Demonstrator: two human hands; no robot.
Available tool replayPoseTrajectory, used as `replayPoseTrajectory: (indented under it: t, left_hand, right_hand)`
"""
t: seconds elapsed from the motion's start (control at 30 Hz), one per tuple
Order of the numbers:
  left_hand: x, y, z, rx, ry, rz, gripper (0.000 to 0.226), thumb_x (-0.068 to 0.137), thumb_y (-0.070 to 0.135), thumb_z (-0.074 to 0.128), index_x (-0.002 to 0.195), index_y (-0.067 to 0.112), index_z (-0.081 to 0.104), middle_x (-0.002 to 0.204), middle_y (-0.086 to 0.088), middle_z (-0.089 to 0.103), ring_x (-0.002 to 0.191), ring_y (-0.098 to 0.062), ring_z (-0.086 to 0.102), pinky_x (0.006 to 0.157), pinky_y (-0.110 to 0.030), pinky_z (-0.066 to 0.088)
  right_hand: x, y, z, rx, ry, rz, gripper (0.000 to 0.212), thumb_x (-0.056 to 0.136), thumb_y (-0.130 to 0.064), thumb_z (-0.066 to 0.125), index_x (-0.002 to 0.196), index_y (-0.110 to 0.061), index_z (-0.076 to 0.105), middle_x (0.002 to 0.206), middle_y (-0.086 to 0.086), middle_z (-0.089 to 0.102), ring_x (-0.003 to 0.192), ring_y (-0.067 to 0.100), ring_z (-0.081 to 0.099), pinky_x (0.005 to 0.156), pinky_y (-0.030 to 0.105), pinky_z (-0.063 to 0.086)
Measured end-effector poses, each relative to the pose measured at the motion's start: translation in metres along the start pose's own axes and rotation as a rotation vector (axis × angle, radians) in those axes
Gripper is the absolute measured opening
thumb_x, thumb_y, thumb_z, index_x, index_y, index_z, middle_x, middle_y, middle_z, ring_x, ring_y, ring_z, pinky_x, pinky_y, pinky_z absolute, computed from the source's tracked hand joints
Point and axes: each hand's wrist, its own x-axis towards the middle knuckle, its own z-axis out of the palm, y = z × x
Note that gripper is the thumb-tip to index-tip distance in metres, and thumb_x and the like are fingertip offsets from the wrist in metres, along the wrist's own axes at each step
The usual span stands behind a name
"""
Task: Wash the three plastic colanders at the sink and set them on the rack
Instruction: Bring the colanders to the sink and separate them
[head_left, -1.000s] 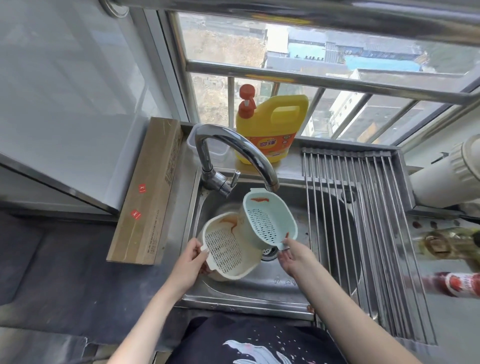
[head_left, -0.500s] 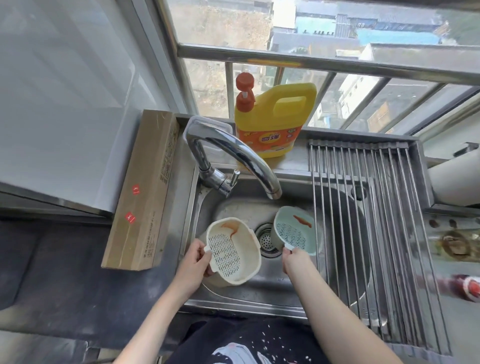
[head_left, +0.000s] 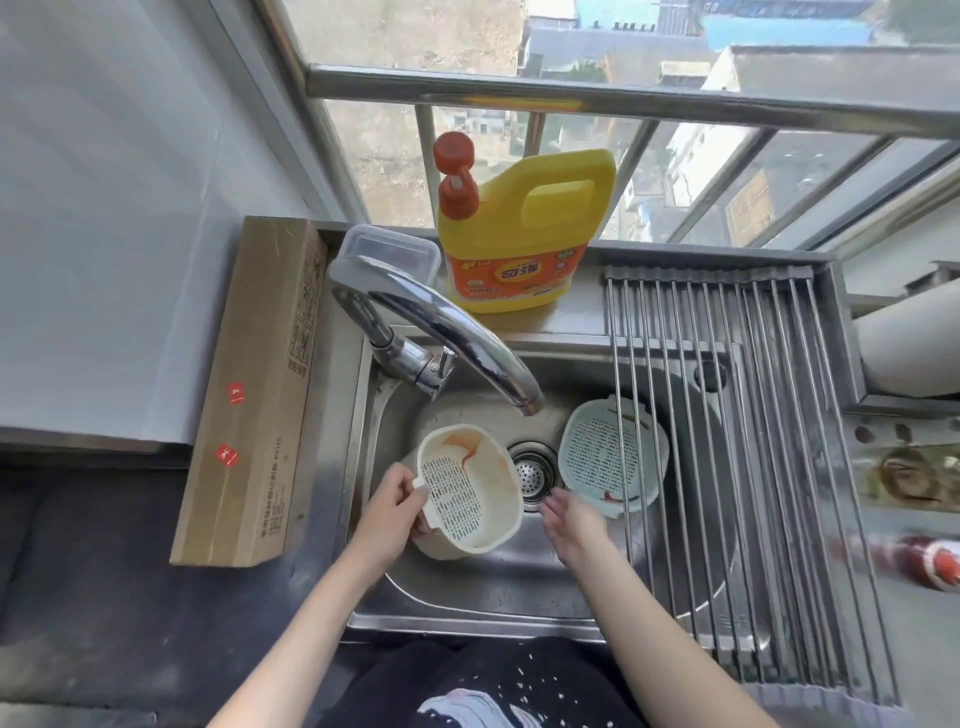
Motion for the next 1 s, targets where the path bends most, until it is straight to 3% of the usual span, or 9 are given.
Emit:
replayPoseTrajectory:
  t: [0.07,0.17,0.4,0.53,0.63,0.77,1.0]
  left_hand:
    - [0.0,0.002,0.004,0.018,-0.022,0.012,0.015,0.097,0.009,0.045,0.083,0.008,0.041,0.062,-0.003,0.058,0.056,-0.014,0.055,0.056,-0.027,0.049]
    - [-0.004,0.006,0.006,0.037,-0.05,0.029,0.017,0.097,0.008,0.046,0.081,0.01,0.04,0.057,0.002,0.058,0.053,-0.01,0.055,0.055,-0.026,0.047]
    - [-0.01,0.014,-0.001,0.019,-0.005,0.07,0.025,0.101,0.017,0.037,0.08,0.008,0.045,0.059,0.005,0.054,0.051,0.001,0.051,0.048,-0.011,0.042]
    - [-0.01,0.013,-0.008,-0.009,0.051,0.048,0.031,0.103,0.022,0.03,0.088,0.002,0.049,0.069,-0.001,0.053,0.058,-0.004,0.05,0.049,-0.01,0.04]
    - [-0.006,0.006,-0.018,-0.053,0.043,0.036,0.028,0.102,0.021,0.036,0.085,0.006,0.052,0.066,0.0,0.057,0.06,-0.01,0.051,0.053,-0.018,0.041]
    - [-0.002,0.001,-0.027,-0.093,0.025,0.044,0.025,0.1,0.02,0.041,0.085,0.007,0.055,0.067,-0.002,0.06,0.061,-0.013,0.052,0.057,-0.025,0.043]
    - [0.002,0.0,-0.027,-0.16,0.05,0.029,0.025,0.099,0.022,0.044,0.08,0.013,0.056,0.065,0.001,0.063,0.059,-0.015,0.052,0.057,-0.029,0.04]
  right_hand:
    - [-0.002,-0.003,0.004,-0.104,-0.005,-0.122,0.037,0.101,-0.019,0.044,0.131,0.001,0.051,0.119,0.015,0.062,0.095,0.021,0.061,0.082,0.03,0.051]
    - [-0.007,-0.01,0.004,-0.235,-0.101,-0.22,0.031,0.097,-0.02,0.051,0.121,-0.004,0.061,0.107,0.008,0.066,0.102,0.022,0.059,0.097,0.043,0.048]
    - [-0.013,-0.019,0.001,-0.397,-0.031,-0.324,0.024,0.08,-0.009,0.069,0.103,-0.01,0.062,0.095,0.007,0.065,0.089,0.023,0.062,0.08,0.037,0.054]
    - [-0.019,-0.019,0.0,-0.353,-0.136,-0.28,0.013,0.077,-0.006,0.067,0.087,-0.009,0.06,0.087,0.011,0.066,0.081,0.024,0.064,0.079,0.044,0.058]
    - [-0.022,-0.014,-0.002,-0.306,-0.202,-0.249,0.014,0.073,-0.005,0.064,0.086,-0.006,0.059,0.077,0.009,0.061,0.074,0.019,0.058,0.076,0.036,0.057]
    - [-0.029,-0.009,-0.003,-0.223,-0.251,-0.196,0.013,0.077,-0.002,0.062,0.085,-0.008,0.054,0.071,0.008,0.059,0.06,0.015,0.055,0.062,0.028,0.052]
    - [-0.046,0.003,-0.005,-0.077,-0.205,-0.235,0.015,0.079,0.003,0.06,0.08,-0.009,0.051,0.07,0.011,0.059,0.055,0.016,0.059,0.057,0.029,0.056]
